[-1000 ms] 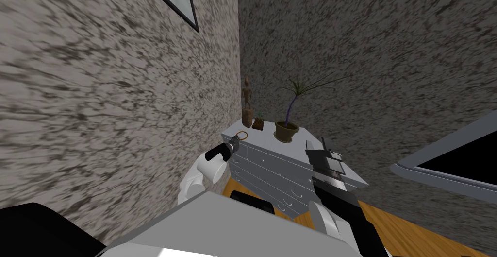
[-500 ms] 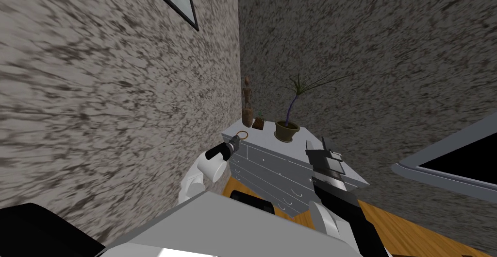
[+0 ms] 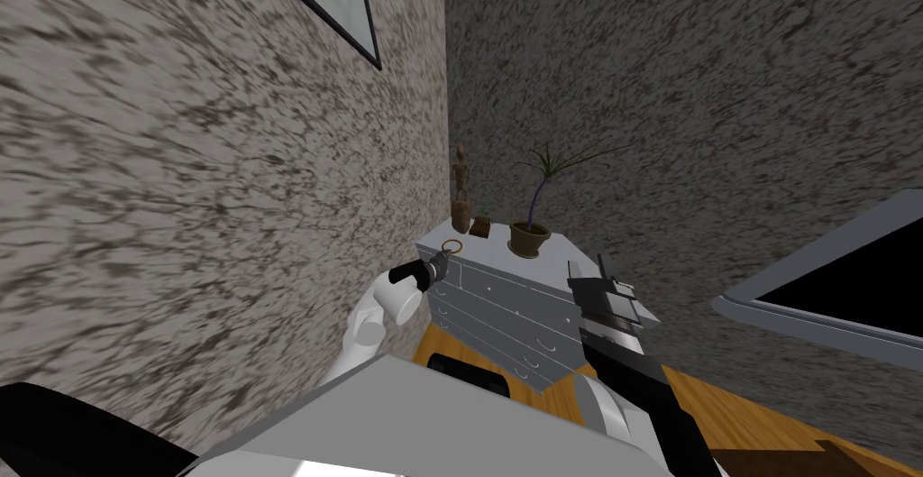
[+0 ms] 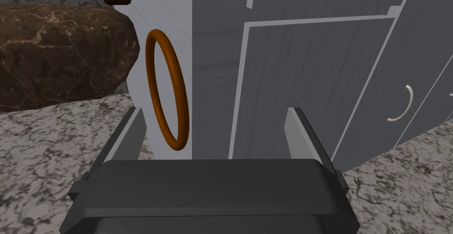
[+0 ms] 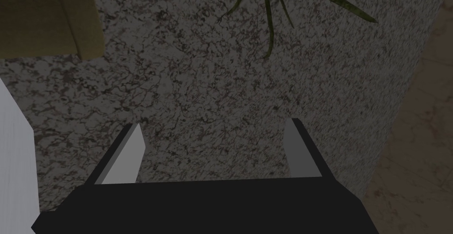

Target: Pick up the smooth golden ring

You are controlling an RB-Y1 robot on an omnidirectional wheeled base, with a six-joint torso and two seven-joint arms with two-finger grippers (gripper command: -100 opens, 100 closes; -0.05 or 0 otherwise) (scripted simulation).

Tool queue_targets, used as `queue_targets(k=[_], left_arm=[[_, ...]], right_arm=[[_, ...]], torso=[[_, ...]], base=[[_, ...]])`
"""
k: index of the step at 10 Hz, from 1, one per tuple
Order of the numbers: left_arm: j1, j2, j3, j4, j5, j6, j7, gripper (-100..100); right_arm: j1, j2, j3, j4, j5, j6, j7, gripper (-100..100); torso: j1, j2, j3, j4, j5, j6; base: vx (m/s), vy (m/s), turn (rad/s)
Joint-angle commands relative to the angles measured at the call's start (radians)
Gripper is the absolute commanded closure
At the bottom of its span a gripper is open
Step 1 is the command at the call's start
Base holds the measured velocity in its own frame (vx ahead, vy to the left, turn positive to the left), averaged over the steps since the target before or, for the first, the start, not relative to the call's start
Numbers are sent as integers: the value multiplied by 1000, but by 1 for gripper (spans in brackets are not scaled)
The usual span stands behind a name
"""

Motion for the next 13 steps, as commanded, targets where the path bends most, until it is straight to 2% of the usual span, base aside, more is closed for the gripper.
queue_targets(k=[1, 7, 8, 11, 12, 13], left_arm=[[-36, 24, 5, 20, 44, 32, -1, -100], [-208, 120, 14, 115, 225, 172, 10, -100], [-210, 120, 14, 115, 236, 172, 10, -100], [-307, 174, 15, 168, 333, 254, 23, -100], [-311, 174, 15, 168, 346, 254, 23, -100], [-346, 192, 15, 185, 383, 283, 28, -100]], right_arm=[[0, 0, 0, 0, 0, 0, 0, 0], [0, 0, 0, 0, 0, 0, 0, 0], [0, 0, 0, 0, 0, 0, 0, 0], [0, 0, 0, 0, 0, 0, 0, 0], [0, 0, 0, 0, 0, 0, 0, 0], [0, 0, 0, 0, 0, 0, 0, 0]], torso=[[0, 0, 0, 0, 0, 0], [1, -1, -1, 0, 0, 0], [1, -1, -1, 0, 0, 0], [1, -2, -1, -1, 0, 0], [1, -3, -2, -1, 0, 0], [1, -3, -2, -1, 0, 0]], base=[[-35, 6, -15], [-34, 12, -27], [-14, 8, -15], [-6, 11, -34], [0, 12, -18], [3, 10, -33]])
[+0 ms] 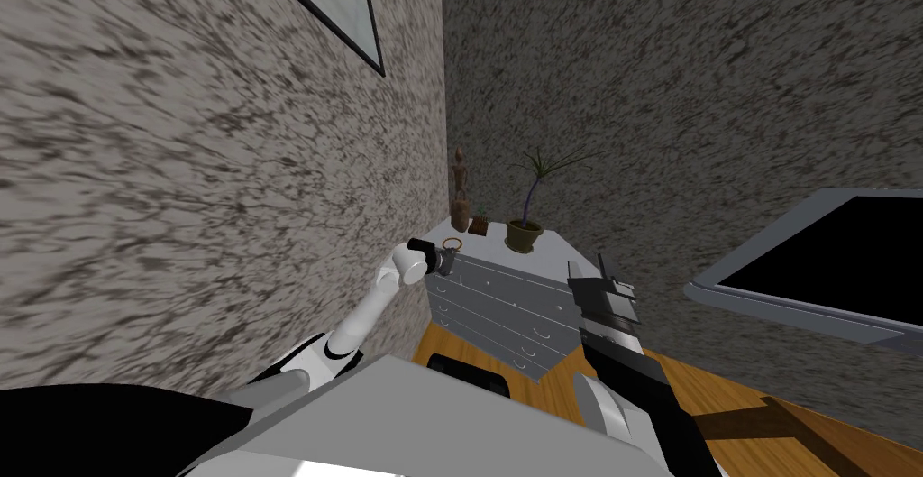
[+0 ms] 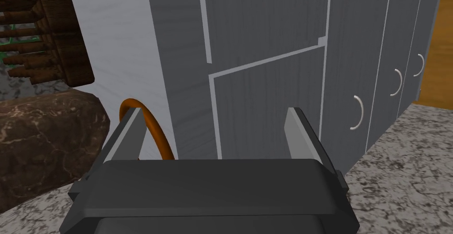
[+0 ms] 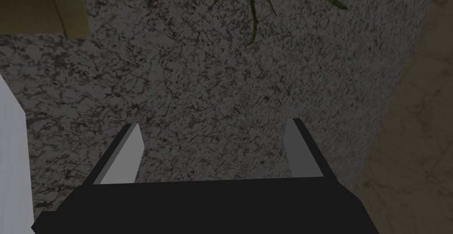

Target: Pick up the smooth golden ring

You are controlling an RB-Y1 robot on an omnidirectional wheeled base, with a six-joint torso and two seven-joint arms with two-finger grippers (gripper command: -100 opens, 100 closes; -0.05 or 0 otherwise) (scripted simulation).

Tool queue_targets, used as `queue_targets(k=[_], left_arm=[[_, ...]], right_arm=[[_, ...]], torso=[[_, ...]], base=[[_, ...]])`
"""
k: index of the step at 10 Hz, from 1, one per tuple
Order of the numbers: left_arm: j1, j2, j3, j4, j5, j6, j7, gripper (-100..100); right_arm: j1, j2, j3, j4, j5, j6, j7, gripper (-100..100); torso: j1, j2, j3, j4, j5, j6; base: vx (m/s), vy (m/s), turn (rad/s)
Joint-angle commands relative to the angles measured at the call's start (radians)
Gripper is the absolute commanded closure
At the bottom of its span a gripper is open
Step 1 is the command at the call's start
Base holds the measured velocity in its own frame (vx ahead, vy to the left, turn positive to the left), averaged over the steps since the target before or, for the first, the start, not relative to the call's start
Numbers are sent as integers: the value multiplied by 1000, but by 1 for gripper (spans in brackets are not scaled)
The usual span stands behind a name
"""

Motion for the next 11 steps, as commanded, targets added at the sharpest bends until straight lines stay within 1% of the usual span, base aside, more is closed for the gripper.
queue_targets(k=[1, 2, 3, 5, 6, 11], left_arm=[[-50, 28, 0, 26, 50, 46, 8, -100], [-53, 28, 0, 26, 59, 46, 8, -100], [-89, 46, -1, 42, 96, 77, 13, -100], [-154, 82, -2, 74, 157, 136, 24, -100], [-158, 82, -2, 74, 170, 138, 24, -100], [-313, 161, -11, 140, 328, 284, 53, -100]], right_arm=[[0, 0, 0, 0, 0, 0, 0, 0], [0, 0, 0, 0, 0, 0, 0, 0], [0, 0, 0, 0, 0, 0, 0, 0], [0, 0, 0, 0, 0, 0, 0, 0], [0, 0, 0, 0, 0, 0, 0, 0], [0, 0, 0, 0, 0, 0, 0, 0]], torso=[[0, 0, 0, 0, 0, 0], [0, 0, 0, 0, 0, 0], [0, 0, 0, 0, 0, 0], [0, -1, -1, 0, 0, 0], [1, -2, -1, 0, 0, 0], [1, -3, -2, -1, 0, 0]], base=[[9, 7, -49], [10, 9, -11], [13, 10, -28], [25, 17, -50], [25, 19, -12], [42, 25, -40]])
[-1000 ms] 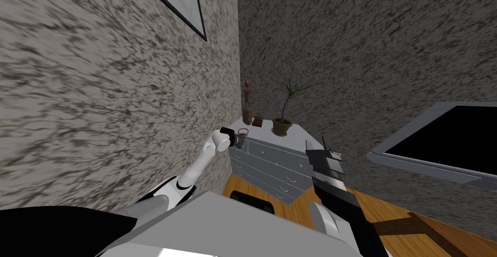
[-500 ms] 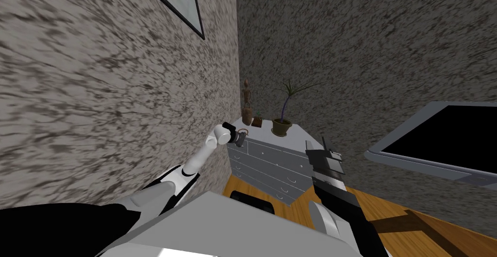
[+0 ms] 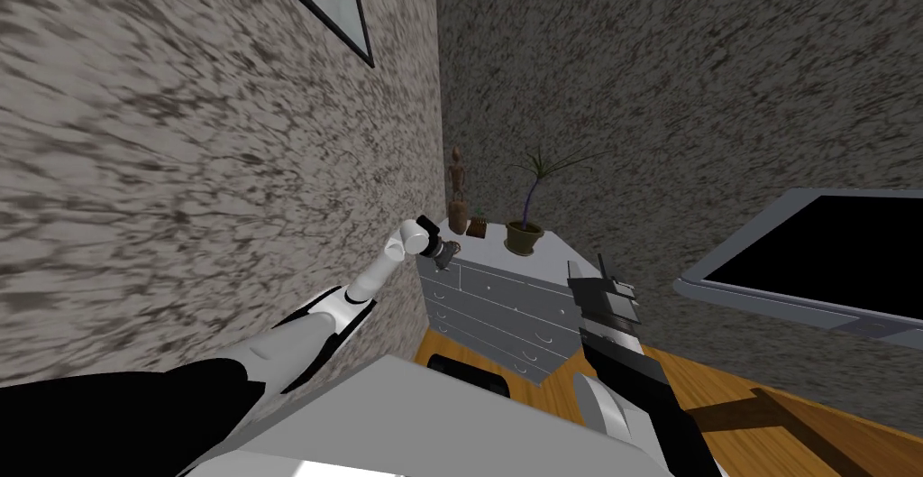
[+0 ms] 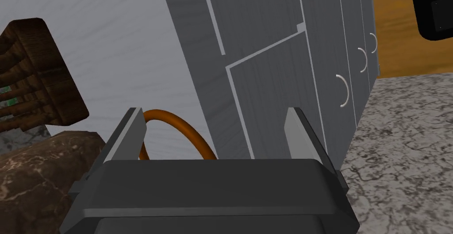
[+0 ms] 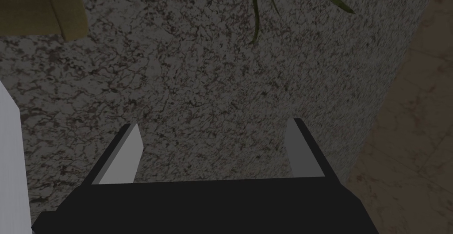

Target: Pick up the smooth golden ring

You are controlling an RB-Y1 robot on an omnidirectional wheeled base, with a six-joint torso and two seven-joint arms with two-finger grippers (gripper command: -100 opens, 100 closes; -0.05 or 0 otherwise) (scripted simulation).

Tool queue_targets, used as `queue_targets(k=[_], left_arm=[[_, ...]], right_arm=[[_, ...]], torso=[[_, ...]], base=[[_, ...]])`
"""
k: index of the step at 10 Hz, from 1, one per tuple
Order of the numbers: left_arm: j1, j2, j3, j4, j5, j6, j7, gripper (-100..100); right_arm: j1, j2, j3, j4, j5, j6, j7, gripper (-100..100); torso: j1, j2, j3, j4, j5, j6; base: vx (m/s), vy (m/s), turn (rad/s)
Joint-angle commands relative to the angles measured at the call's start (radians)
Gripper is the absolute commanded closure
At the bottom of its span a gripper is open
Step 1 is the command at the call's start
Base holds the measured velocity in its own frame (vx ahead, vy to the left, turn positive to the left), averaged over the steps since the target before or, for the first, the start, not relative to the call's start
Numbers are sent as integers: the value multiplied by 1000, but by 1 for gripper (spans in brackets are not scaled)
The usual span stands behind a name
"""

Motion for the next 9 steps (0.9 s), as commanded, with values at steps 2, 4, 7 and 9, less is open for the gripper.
queue_targets(k=[2, 4, 7, 9], left_arm=[[-71, 32, -10, 31, 74, 79, 18, -100], [-114, 52, -18, 49, 116, 130, 30, -100], [-162, 73, -30, 72, 161, 202, 48, -100], [-185, 82, -38, 84, 181, 249, 59, -100]], right_arm=[[0, 0, 0, 0, 0, 0, 0, 0], [0, 0, 0, 0, 0, 0, 0, 0], [0, 0, 0, 0, 0, 0, 0, 0], [0, 0, 0, 0, 0, 0, 0, 0]], torso=[[0, 0, 0, 0, 0, 0], [1, 0, 0, 0, 0, 0], [0, 0, 0, 0, 0, 0], [1, 0, 0, 0, 0, 0]], base=[[60, 33, -38], [47, 44, -36], [62, 37, -26], [58, 45, -21]])
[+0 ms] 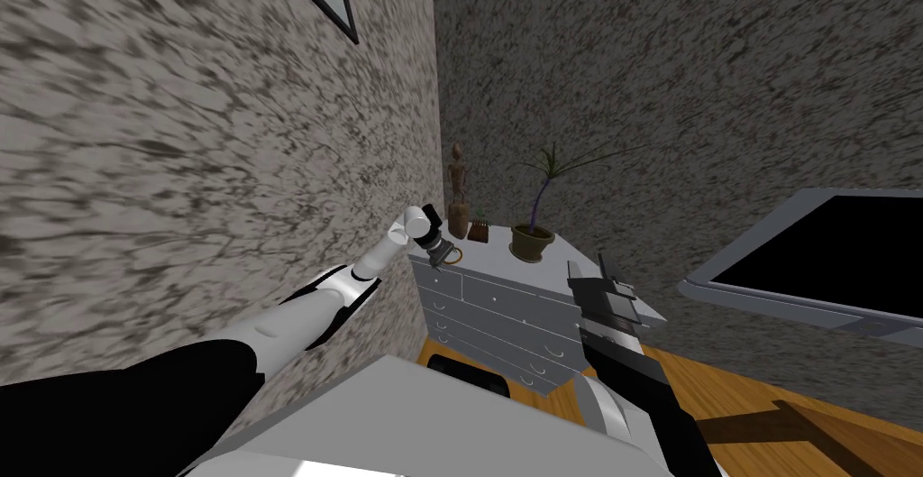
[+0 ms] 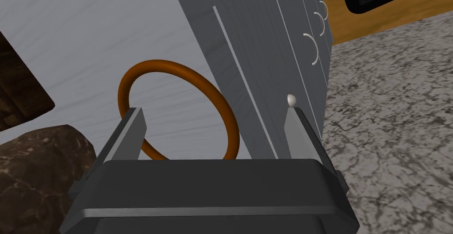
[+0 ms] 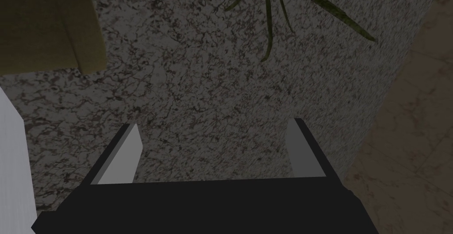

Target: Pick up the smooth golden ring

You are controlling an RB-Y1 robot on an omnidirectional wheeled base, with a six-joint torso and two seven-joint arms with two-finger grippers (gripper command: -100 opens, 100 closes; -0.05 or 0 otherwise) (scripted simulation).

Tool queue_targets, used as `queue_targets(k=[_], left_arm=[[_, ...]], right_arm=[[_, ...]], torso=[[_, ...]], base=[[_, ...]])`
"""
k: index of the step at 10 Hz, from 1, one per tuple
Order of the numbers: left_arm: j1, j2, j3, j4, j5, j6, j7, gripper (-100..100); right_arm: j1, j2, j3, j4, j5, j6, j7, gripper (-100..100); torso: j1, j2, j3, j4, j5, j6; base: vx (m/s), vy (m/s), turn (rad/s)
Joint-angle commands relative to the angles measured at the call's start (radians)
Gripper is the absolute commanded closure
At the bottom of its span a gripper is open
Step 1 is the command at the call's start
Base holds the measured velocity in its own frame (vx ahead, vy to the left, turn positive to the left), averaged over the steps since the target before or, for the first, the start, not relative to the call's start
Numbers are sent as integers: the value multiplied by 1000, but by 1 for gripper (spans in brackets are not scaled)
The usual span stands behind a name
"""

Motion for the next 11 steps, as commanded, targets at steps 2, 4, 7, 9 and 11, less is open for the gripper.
queue_targets(k=[2, 4, 7, 9, 11], left_arm=[[-20, 9, -10, 12, 17, 60, 13, -100], [-29, 13, -15, 19, 23, 98, 19, -100], [-8, 6, -28, 38, -7, 56, -2, -100], [10, 0, -44, 59, -36, 25, -21, -100], [6, 3, -37, 48, -25, 36, -13, 100]], right_arm=[[0, 0, 0, 0, 0, 0, 0, 0], [0, 0, 0, 0, 0, 0, 0, 0], [0, 0, 0, 0, 0, 0, 0, 0], [0, 0, 0, 0, 0, 0, 0, 0], [0, 0, 0, 0, 0, 0, 0, 0]], torso=[[0, 0, 0, 0, 0, 0], [0, 1, 0, 0, 0, 0], [-2, 3, 2, 1, 0, 0], [-3, 5, 3, 1, -1, 0], [-3, 5, 3, 1, -1, 0]], base=[[57, 47, -14], [50, 44, -4], [7, 7, -18], [-17, -5, -44], [-4, -1, -4]])
